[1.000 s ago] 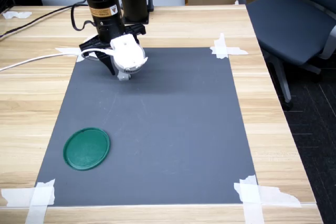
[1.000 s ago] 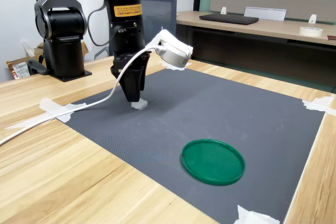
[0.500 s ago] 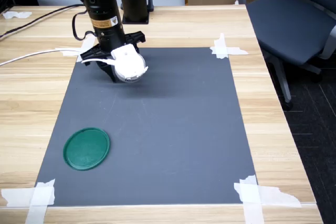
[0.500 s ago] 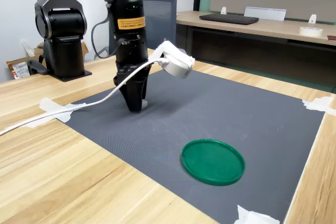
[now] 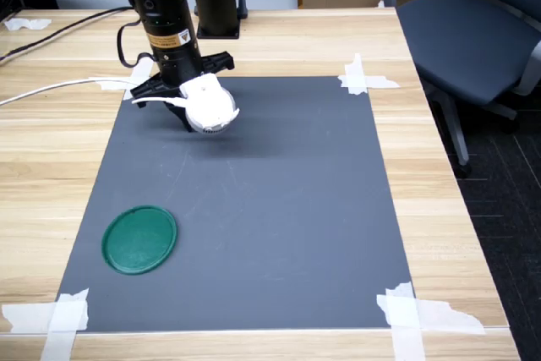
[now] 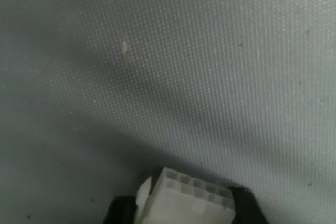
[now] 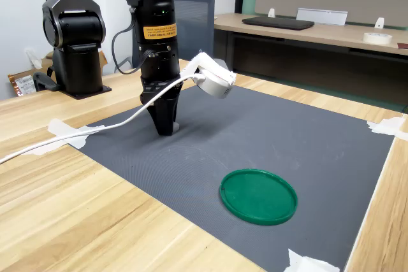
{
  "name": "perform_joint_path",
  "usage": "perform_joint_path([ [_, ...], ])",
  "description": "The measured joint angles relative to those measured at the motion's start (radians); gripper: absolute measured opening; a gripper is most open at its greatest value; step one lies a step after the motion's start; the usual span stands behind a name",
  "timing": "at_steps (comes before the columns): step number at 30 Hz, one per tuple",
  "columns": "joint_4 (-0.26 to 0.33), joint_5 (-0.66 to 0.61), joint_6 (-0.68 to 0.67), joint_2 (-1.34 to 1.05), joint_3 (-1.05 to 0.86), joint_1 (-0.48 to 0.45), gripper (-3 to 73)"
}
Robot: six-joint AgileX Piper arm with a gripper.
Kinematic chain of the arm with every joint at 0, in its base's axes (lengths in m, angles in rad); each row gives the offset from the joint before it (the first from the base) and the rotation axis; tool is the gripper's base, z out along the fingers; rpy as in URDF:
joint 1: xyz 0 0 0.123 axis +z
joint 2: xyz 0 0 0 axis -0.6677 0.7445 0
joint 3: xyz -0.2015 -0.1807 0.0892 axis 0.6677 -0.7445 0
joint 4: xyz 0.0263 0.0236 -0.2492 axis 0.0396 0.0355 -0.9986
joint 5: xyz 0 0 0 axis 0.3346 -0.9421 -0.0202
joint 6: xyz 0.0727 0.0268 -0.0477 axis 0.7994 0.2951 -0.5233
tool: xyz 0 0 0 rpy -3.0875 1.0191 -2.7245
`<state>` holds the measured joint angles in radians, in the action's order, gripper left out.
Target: Grasp a white terminal and put it in the green lid.
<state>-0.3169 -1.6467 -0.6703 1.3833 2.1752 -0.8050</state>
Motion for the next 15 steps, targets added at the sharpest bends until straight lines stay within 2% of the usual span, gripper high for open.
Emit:
perform_joint_path([
  [6, -0.027, -0.002, -0.002, -0.015, 0.056, 0.0, 32.4],
  [15, -0.011, -0.097, -0.002, -0.017, 0.309, 0.0, 32.4],
])
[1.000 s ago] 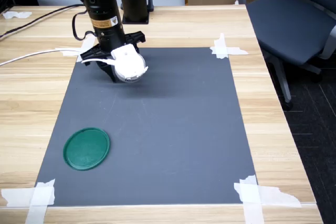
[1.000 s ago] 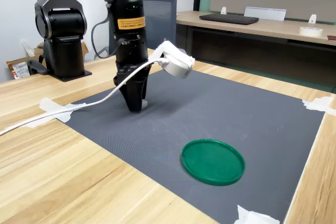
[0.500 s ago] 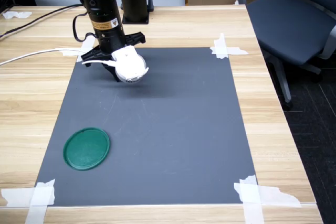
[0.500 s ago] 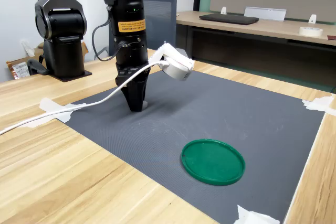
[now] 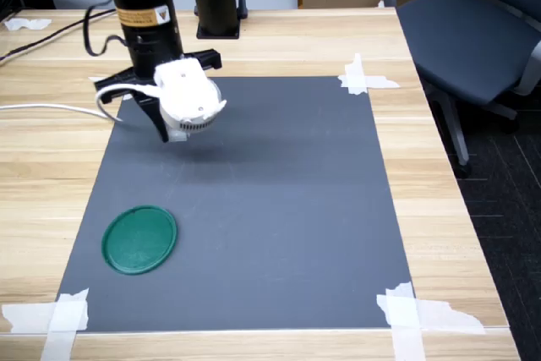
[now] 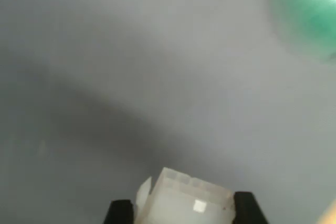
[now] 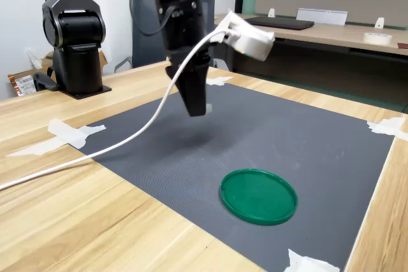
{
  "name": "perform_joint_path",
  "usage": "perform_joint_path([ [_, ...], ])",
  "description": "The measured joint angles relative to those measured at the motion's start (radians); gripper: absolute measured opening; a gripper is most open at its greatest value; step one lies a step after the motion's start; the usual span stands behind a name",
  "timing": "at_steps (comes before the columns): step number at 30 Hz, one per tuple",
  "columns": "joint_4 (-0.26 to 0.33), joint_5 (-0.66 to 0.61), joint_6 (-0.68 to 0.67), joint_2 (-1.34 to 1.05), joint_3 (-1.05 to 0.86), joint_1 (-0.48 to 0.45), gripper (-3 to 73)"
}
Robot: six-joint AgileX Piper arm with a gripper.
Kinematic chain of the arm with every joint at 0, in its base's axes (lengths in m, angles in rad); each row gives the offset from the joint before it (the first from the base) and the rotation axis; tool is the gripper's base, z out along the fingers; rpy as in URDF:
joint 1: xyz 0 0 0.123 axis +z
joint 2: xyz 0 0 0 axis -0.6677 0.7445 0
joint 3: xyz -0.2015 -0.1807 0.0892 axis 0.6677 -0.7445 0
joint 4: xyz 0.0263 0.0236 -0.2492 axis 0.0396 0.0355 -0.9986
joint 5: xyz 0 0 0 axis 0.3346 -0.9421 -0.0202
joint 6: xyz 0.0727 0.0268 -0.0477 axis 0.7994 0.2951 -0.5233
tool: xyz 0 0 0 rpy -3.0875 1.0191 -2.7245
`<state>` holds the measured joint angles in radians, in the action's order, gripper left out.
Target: Grasp a white terminal and put it in the green lid.
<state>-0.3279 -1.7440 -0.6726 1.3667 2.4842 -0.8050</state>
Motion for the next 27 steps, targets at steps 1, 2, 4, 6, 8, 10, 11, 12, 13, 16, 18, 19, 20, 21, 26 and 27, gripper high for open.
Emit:
perform_joint_path([
  [1, 0.001, -0.008, 0.0, 0.0, 0.027, 0.0, 32.4],
  [2, 0.002, -0.013, 0.0, 0.0, 0.053, 0.0, 32.4],
  [4, 0.003, -0.02, 0.0, 0.001, 0.094, 0.0, 32.4],
  [6, 0.003, -0.034, 0.0, 0.006, 0.137, 0.0, 32.4],
  [8, 0.003, -0.059, 0.0, 0.021, 0.178, 0.0, 32.4],
  [10, 0.012, -0.087, 0.003, 0.047, 0.216, -0.001, 32.4],
  [11, 0.02, -0.101, 0.004, 0.063, 0.234, -0.003, 32.4],
  [12, 0.025, -0.116, 0.01, 0.08, 0.252, -0.007, 32.4],
  [13, 0.031, -0.124, 0.014, 0.094, 0.269, -0.01, 32.4],
  [16, 0.032, -0.144, 0.022, 0.152, 0.317, -0.024, 32.4],
  [18, 0.015, -0.148, 0.027, 0.189, 0.341, -0.028, 32.4],
  [19, 0.006, -0.149, 0.027, 0.206, 0.353, -0.028, 32.4],
  [20, -0.001, -0.149, 0.029, 0.223, 0.364, -0.028, 32.4],
  [21, -0.007, -0.15, 0.029, 0.238, 0.374, -0.028, 32.4],
  [26, -0.047, -0.16, 0.042, 0.313, 0.423, -0.028, 32.4],
  [27, -0.056, -0.162, 0.045, 0.329, 0.433, -0.028, 32.4],
])
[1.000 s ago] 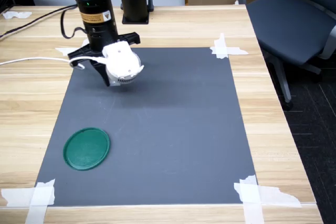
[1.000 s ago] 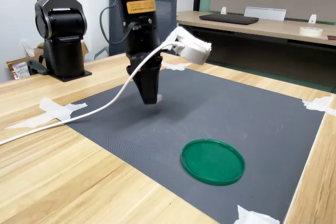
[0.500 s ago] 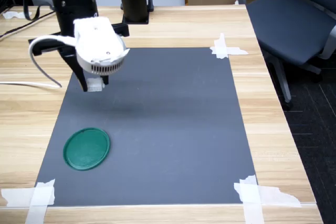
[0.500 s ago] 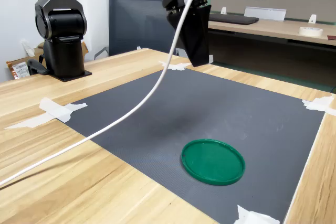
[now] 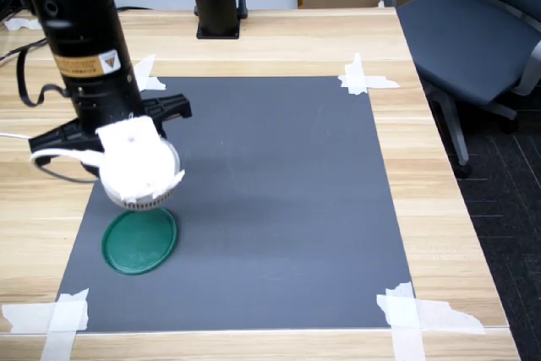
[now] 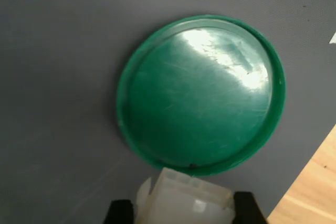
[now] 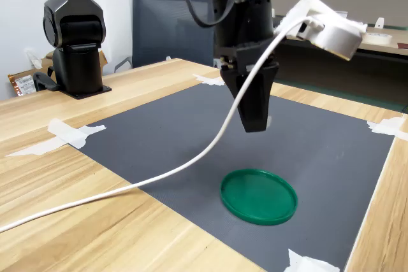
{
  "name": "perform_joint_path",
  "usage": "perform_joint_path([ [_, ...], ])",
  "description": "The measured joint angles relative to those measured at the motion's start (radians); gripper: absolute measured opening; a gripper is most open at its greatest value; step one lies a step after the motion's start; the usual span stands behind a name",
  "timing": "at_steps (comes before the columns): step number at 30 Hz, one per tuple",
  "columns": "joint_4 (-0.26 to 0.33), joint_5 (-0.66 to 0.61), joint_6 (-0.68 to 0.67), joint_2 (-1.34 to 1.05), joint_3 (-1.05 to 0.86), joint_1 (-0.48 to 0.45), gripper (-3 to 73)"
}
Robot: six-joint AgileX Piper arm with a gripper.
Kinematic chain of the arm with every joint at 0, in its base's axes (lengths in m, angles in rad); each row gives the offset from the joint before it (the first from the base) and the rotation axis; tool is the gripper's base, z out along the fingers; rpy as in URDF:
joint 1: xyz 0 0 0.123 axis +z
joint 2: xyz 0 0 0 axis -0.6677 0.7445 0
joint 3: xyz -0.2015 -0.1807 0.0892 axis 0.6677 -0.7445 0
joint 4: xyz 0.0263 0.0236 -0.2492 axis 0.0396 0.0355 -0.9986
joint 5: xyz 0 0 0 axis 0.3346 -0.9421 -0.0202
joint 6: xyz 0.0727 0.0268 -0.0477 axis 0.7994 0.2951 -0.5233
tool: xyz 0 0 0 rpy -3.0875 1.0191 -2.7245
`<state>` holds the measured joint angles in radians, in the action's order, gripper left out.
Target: Grasp a white terminal and put it in the green lid.
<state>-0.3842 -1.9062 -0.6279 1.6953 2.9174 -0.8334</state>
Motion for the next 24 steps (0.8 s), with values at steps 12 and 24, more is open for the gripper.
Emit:
perform_joint_path([
  [12, -0.056, -0.005, 0.025, 0.114, 0.041, 0.0, 32.4],
  [24, -0.064, 0.004, 0.029, 0.152, 0.042, 0.0, 32.4],
])
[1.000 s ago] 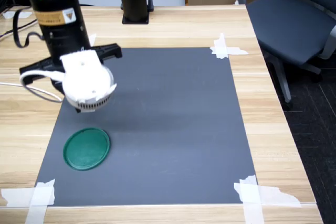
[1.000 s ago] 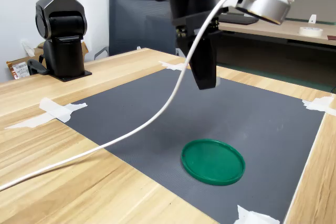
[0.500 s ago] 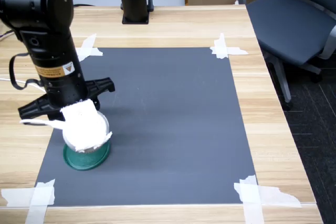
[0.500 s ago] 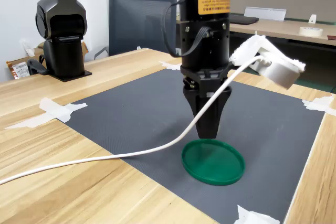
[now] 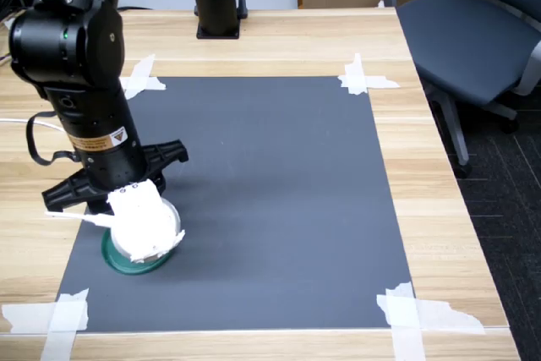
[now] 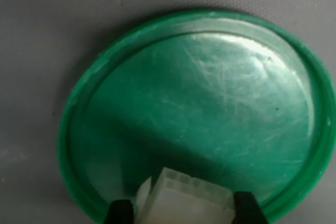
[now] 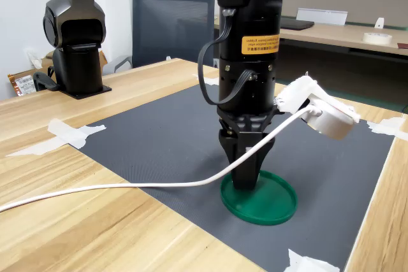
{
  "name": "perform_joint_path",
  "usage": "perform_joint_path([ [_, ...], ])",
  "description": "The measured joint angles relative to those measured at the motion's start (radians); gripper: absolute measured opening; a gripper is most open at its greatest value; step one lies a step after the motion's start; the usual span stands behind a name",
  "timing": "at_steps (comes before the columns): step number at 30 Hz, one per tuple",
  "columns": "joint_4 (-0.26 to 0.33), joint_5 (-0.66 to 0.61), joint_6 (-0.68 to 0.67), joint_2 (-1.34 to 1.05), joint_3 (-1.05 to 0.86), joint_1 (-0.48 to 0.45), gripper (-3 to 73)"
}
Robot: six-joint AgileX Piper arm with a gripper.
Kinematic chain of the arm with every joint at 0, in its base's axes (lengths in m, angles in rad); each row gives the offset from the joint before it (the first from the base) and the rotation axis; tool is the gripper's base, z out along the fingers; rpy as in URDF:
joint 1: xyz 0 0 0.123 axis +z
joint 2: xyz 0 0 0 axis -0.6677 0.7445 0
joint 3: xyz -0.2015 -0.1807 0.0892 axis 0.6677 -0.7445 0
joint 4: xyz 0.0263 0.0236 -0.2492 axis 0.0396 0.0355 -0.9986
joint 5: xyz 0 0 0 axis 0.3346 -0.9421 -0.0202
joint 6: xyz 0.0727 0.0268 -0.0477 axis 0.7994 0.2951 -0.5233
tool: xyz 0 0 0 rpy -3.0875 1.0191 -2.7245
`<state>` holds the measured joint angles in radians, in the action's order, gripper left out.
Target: Grasp a white terminal and put it in the green lid.
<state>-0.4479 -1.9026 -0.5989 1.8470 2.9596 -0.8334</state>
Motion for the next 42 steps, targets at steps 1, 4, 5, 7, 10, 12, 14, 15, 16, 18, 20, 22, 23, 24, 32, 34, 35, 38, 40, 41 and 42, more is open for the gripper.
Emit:
perform_joint_path([
  [1, 0.0, 0.003, 0.0, 0.001, 0.0, 0.0, 32.4],
  [4, 0.0, 0.012, 0.0, 0.004, 0.0, 0.0, 32.4],
  [5, 0.0, 0.012, 0.0, 0.006, 0.0, 0.0, 32.4],
  [7, 0.0, 0.012, 0.0, 0.009, 0.0, 0.0, 32.4],
  [10, 0.0, 0.012, 0.003, 0.009, 0.0, 0.0, 34.3],
  [12, 0.0, 0.015, 0.005, 0.009, 0.0, 0.0, 37.5],
  [14, 0.005, 0.016, 0.005, 0.009, 0.0, 0.0, 41.3],
  [15, 0.01, 0.016, 0.005, 0.009, 0.0, 0.0, 42.9],
  [16, 0.015, 0.016, 0.004, 0.006, 0.0, 0.0, 43.9],
  [18, 0.028, 0.021, 0.002, -0.006, 0.0, 0.0, 45.1],
  [20, 0.037, 0.034, 0.0, -0.025, 0.0, 0.0, 45.4],
  [22, 0.037, 0.051, 0.0, -0.049, 0.0, 0.0, 45.3],
  [23, 0.038, 0.058, 0.001, -0.066, 0.0, 0.0, 45.3],
  [24, 0.038, 0.065, 0.001, -0.085, 0.0, 0.0, 45.3],
  [32, 0.038, 0.218, 0.001, -0.31, -0.093, 0.0, 25.2],
  [34, 0.038, 0.286, 0.008, -0.373, -0.153, 0.0, 12.7],
  [35, 0.038, 0.315, 0.016, -0.405, -0.178, 0.0, 7.1],
  [38, 0.039, 0.386, 0.046, -0.504, -0.273, 0.0, -0.5],
  [40, 0.046, 0.42, 0.058, -0.568, -0.332, 0.0, -1.8],
  [41, 0.049, 0.439, 0.062, -0.605, -0.367, 0.0, -2.1],
  [42, 0.058, 0.461, 0.063, -0.641, -0.404, 0.0, -2.3],
])
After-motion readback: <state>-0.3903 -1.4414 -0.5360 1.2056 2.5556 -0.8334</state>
